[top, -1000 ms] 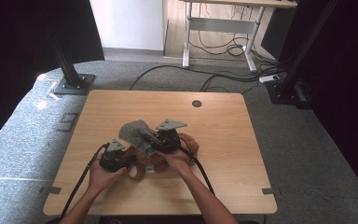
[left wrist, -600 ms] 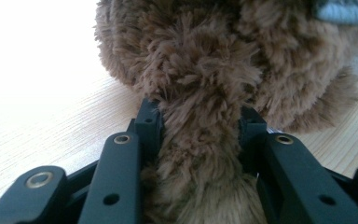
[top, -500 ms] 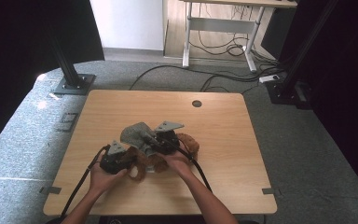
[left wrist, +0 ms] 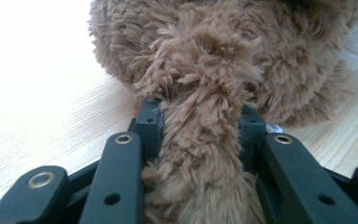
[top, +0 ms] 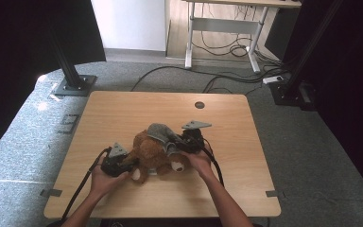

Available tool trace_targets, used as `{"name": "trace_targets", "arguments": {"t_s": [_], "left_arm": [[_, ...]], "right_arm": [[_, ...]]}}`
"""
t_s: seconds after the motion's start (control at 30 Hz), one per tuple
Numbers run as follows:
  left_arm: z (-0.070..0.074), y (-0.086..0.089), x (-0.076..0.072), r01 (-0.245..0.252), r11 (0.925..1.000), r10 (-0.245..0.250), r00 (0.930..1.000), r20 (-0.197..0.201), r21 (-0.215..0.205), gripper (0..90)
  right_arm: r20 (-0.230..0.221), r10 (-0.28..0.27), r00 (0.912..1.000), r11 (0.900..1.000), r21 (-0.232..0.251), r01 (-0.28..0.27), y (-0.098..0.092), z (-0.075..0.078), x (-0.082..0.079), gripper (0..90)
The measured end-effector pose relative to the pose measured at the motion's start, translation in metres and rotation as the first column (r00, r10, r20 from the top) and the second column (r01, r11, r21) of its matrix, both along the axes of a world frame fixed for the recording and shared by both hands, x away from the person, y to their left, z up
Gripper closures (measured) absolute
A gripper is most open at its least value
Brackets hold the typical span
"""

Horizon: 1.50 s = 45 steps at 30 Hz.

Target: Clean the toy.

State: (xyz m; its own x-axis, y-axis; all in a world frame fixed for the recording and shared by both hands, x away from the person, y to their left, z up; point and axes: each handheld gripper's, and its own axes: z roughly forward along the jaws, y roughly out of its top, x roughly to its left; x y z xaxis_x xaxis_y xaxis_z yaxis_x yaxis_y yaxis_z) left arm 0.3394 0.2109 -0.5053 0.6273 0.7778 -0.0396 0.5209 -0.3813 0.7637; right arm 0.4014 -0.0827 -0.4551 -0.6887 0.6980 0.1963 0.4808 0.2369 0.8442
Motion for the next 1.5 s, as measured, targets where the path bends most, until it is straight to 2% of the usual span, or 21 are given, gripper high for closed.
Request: {"name": "trace_targets", "arguments": {"t_s": [0.17,0.47,0.67,1.1,1.5], "left_arm": [[0.0,0.0,-0.003,0.007,1.0,-0.007,1.0,-0.001,0.005,62.7],[-0.001,0.001,-0.002,0.011,0.9999,-0.011,0.9999,-0.009,0.002,62.7],[-0.001,0.001,-0.002,0.016,0.9999,-0.016,0.9998,-0.016,0.001,62.7],[-0.001,0.002,-0.005,0.025,0.9996,-0.025,0.9993,-0.027,-0.016,62.6],[-0.004,0.004,-0.014,0.051,0.9981,-0.053,0.9973,-0.052,-0.034,62.8]], "right_arm": [[0.006,-0.008,0.9999,1.0,0.007,0.008,-0.017,0.001,-0.006,80.8],[0.006,-0.047,0.9989,0.998,0.053,0.046,-0.039,-0.002,-0.014,80.7],[0.019,-0.033,0.9993,0.998,0.063,0.031,-0.041,-0.007,-0.021,80.7],[0.009,-0.019,0.9998,0.994,0.108,0.018,-0.047,-0.011,-0.026,80.5],[0.01,0.019,0.9998,0.989,0.148,-0.02,-0.052,-0.021,-0.045,80.6]]}}
